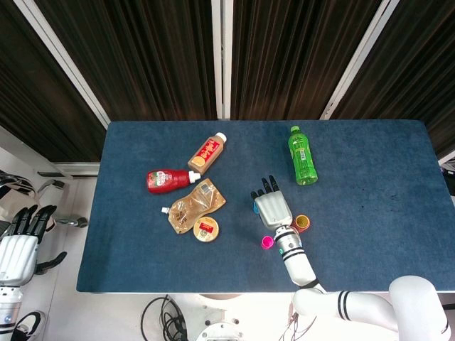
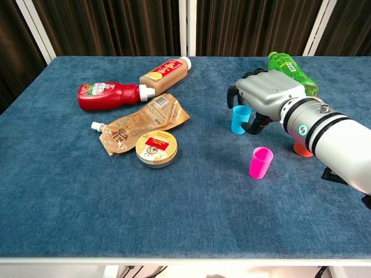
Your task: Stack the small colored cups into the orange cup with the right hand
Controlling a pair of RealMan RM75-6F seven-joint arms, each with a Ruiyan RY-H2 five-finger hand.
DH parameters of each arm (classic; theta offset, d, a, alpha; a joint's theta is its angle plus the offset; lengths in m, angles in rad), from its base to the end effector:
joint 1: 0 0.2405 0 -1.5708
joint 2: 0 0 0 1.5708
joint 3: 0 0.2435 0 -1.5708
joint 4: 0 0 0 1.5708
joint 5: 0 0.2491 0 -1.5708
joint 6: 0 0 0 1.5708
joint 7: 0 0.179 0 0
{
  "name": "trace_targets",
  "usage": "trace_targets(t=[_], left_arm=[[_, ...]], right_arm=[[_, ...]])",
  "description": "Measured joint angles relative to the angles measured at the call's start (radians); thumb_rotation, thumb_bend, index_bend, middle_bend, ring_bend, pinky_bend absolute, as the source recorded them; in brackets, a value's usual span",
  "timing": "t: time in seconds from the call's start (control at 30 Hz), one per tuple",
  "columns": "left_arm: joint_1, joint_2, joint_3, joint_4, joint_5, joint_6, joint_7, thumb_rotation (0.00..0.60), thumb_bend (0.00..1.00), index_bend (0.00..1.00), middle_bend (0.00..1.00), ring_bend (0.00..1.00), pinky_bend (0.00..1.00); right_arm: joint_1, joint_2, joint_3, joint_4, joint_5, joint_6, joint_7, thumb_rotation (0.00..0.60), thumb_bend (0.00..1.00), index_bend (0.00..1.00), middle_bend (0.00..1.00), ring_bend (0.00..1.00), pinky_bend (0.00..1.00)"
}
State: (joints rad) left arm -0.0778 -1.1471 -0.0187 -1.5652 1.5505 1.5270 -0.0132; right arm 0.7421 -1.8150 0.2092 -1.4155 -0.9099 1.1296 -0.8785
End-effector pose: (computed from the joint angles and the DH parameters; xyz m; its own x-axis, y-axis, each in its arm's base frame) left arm -0.3156 0.2087 0.1116 0.4040 -0.0066 0.9148 0.9135 -0.0504 -0.4038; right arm -0.1042 -0.3515 -0.1192 0.6462 -0.1787 0.7420 -0.7549 -0.2921 0.5871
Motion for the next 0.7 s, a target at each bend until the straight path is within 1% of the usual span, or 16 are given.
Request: trace_targets(t=[0.3,0.47,0.6,0.7], left_arm=[[0.000,0.000,-0.001,0.003,0.004,0.003,-0.007,0.600,0.13,0.08,0.10,0.00,0.06],[0.000,0.002,-0.002,0.000,0.004,0.003,-0.005,0.600,0.13,0.08,0.10,0.00,0.06],[0.000,0.002,-0.003,-0.003,0.004,0.004,-0.001,0.600,0.13,0.08,0.10,0.00,0.06],[0.000,0.003,-0.003,-0.007,0.005,0.004,0.004,0.600,0.13,0.08,0.10,0.00,0.06]], right_arm=[[0.004,-0.009,-0.006,0.014,-0.011,0.019,0.006,0.600,0.33,0.46,0.44,0.13,0.00],[0.000,-0.002,-0.010,0.006,-0.030,0.037,0.011,0.600,0.33,0.48,0.47,0.14,0.00],[-0.007,0.021,-0.010,-0.034,-0.046,0.053,0.020,0.600,0.33,0.48,0.48,0.15,0.00],[-0.020,0.060,-0.013,-0.096,-0.070,0.079,0.026,0.600,0.33,0.48,0.49,0.15,0.00]])
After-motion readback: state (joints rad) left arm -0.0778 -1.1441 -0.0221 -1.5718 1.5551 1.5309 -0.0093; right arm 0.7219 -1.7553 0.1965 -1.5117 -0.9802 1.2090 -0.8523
